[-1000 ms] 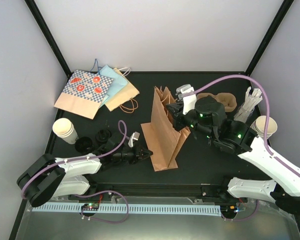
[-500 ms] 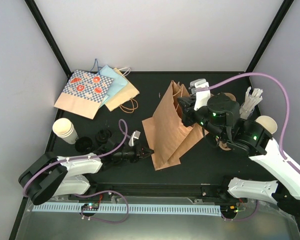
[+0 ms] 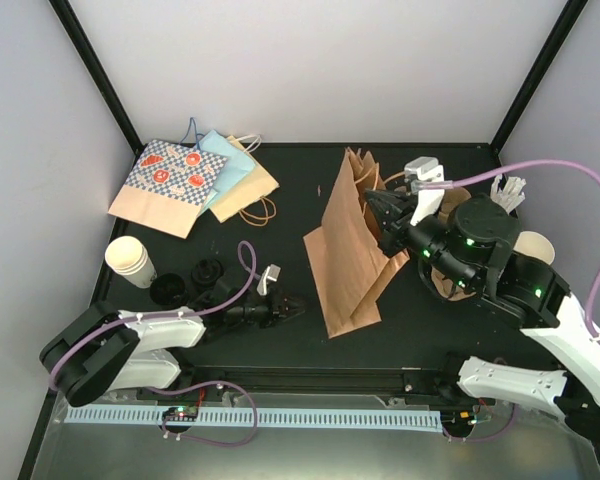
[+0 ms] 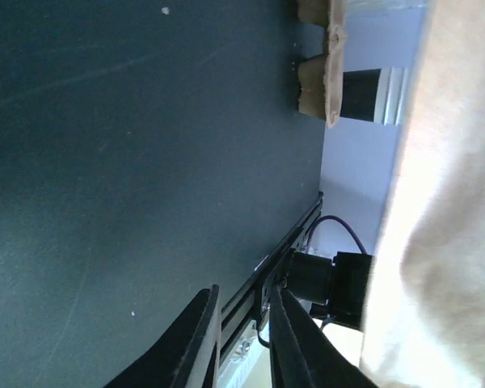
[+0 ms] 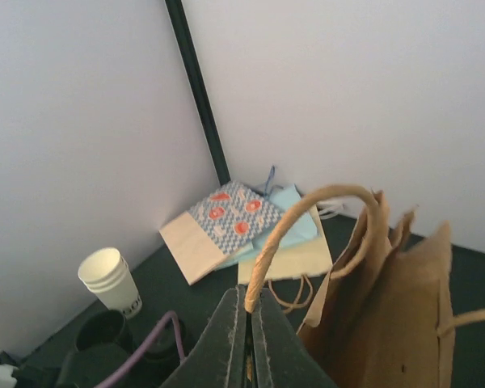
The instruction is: Pack the takeout coffee
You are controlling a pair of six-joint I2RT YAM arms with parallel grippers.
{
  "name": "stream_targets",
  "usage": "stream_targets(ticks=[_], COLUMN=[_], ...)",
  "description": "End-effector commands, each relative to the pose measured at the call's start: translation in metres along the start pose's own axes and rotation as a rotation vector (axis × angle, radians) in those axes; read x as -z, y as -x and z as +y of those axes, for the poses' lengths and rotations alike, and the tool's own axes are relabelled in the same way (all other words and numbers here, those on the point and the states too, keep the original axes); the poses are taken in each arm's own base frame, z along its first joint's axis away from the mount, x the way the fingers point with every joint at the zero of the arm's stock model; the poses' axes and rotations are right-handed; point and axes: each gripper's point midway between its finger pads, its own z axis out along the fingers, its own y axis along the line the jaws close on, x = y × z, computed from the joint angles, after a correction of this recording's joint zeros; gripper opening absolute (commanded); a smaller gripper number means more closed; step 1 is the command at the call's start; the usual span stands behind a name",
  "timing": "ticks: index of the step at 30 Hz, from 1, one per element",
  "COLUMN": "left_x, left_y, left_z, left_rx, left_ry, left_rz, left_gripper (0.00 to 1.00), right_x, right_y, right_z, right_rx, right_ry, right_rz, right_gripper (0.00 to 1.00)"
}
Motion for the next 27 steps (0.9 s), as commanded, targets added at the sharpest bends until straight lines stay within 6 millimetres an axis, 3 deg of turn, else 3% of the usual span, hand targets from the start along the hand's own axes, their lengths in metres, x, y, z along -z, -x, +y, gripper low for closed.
stream_targets(ticks=[1, 9, 12, 20, 27], left_x=[-0.001, 0.002, 0.007, 0.037, 0.053], left_y=[-0.002, 0.003, 0.009, 0.028, 0.033], left_z=[0.004, 0.0, -0.013, -0.074, -0.126], left_rx=[-0.012, -0.057, -0.115, -0.317, -0.477], left_ry=[0.008, 0.056, 0.089, 0.143, 0.112], left_rz=[0.008, -0.002, -0.017, -0.097, -0.115], left_gripper=[0.24, 0.5, 0.55, 0.66, 0.7], right_x=[0.008, -0.011, -0.019, -0.027, -0.03], right_y=[0.022, -0.01, -0.025, -0.056, -0.069], right_z=[0.007, -0.004, -0.008, -0.005, 0.003], right_rx=[-0.004, 0.049, 0.071, 0.078, 0.068], right_ry=[0.044, -0.025, -0.047, -0.011, 0.044], right_rz=[-0.097, -0.013, 0.022, 0.082, 0.108], right_gripper=[0.03, 0.03, 0.03, 0.03, 0.04])
